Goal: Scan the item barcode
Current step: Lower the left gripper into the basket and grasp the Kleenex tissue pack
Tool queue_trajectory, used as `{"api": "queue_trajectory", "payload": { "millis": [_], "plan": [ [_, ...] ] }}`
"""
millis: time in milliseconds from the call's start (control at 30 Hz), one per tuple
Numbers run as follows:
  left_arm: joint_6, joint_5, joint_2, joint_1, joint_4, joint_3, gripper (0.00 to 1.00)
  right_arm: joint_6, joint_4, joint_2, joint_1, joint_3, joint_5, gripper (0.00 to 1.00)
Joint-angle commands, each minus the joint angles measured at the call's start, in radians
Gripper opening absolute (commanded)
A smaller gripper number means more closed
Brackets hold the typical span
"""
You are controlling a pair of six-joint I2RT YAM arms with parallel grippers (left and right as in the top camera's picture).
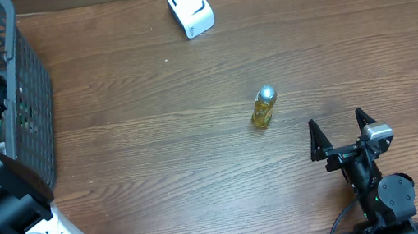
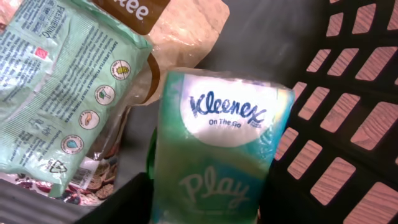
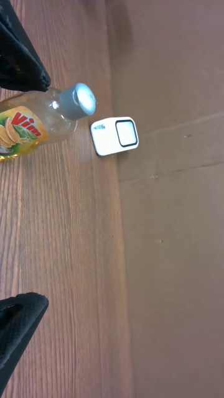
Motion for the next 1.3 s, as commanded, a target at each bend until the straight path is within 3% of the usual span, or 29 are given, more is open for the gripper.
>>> {"api": "queue_trajectory", "payload": {
  "millis": [0, 267, 467, 533, 600, 667, 933, 1100, 1267],
  "plan": [
    [0.013, -0.007, 0.009, -0.008, 0.000, -0.007, 0.48, -0.003, 0.007, -0.007, -0.003, -0.011, -0.005, 1.00],
    [0.013, -0.007, 0.006, -0.007, -0.048, -0.006, 0.43, -0.003, 0.007, -0.007, -0.003, -0.011, -0.005, 1.00],
    [0.014, -0.008, 0.002, -0.007, -0.074, -0.006, 0.45, -0.004, 0.007, -0.007, -0.003, -0.011, -0.005, 1.00],
    [0.014, -0.008, 0.002, -0.007, -0.073, -0.006, 0.52, -0.003, 0.007, -0.007, -0.003, -0.011, -0.005, 1.00],
    [0.014, -0.008, 0.002, -0.007, -0.068, -0.006, 0.69, -0.003, 0.007, -0.007, -0.003, -0.011, -0.005, 1.00],
    [0.013, -0.007, 0.002, -0.006, -0.063, -0.006, 0.78, -0.003, 0.007, -0.007, -0.003, -0.011, -0.005, 1.00],
    [0.014, -0.007, 0.005, -0.006, -0.035, -0.008, 0.92, -0.003, 0.007, -0.007, -0.003, -0.011, -0.005, 1.00],
    [0.014, -0.006, 0.015, -0.006, 0.005, -0.052, 0.94, -0.003, 0.007, -0.007, -0.003, -0.011, -0.005, 1.00],
    [0.014, 0.015, 0.016, -0.006, 0.069, -0.127, 0.85, -0.003, 0.007, -0.007, -0.003, -0.011, -0.005, 1.00]
  ]
}}
